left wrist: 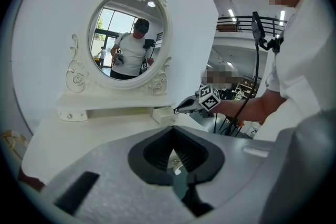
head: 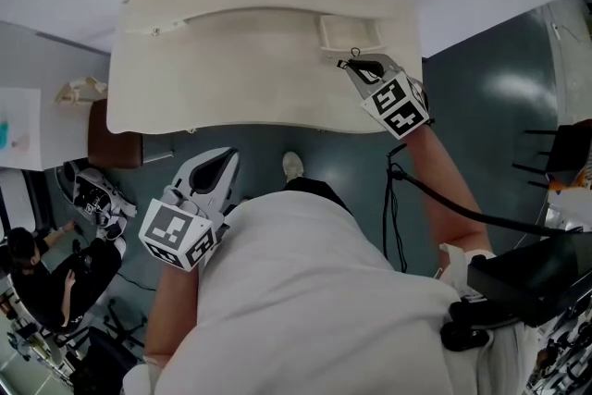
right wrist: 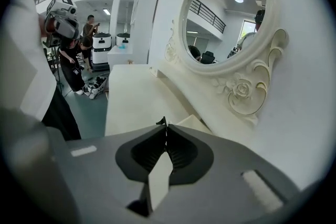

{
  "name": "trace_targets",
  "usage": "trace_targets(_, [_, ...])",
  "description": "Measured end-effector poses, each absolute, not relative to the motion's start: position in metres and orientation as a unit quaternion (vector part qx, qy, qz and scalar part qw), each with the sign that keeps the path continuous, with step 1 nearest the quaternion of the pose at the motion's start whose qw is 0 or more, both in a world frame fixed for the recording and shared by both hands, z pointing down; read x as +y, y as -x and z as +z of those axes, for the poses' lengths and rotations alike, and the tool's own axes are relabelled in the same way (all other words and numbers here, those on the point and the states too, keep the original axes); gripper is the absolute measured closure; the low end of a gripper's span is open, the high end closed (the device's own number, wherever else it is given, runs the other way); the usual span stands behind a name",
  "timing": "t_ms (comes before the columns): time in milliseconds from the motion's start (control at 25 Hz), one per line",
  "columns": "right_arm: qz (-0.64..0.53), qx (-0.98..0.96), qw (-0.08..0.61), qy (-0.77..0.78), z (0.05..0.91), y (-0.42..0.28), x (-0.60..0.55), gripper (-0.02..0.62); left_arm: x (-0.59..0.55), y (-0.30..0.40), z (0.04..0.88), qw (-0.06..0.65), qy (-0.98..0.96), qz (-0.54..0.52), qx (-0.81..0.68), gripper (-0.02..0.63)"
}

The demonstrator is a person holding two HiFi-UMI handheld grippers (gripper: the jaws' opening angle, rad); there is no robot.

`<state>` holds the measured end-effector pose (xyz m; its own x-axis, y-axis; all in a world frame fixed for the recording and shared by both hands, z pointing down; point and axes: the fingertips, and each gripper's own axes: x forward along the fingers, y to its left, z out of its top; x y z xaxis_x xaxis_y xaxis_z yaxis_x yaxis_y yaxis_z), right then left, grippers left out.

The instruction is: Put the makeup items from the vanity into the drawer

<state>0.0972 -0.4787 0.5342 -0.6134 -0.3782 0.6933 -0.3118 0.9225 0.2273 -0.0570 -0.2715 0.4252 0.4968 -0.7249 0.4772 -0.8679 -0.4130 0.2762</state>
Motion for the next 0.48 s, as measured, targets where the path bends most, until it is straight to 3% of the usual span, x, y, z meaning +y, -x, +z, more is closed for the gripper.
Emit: trace_targets(480, [-0.046,-0.874,0.460,-0.154,0.571,-0.085,-0.568,0.581,-0.274,0.097,0.425,0.254,-0.800,0.140,-0.525,0.606])
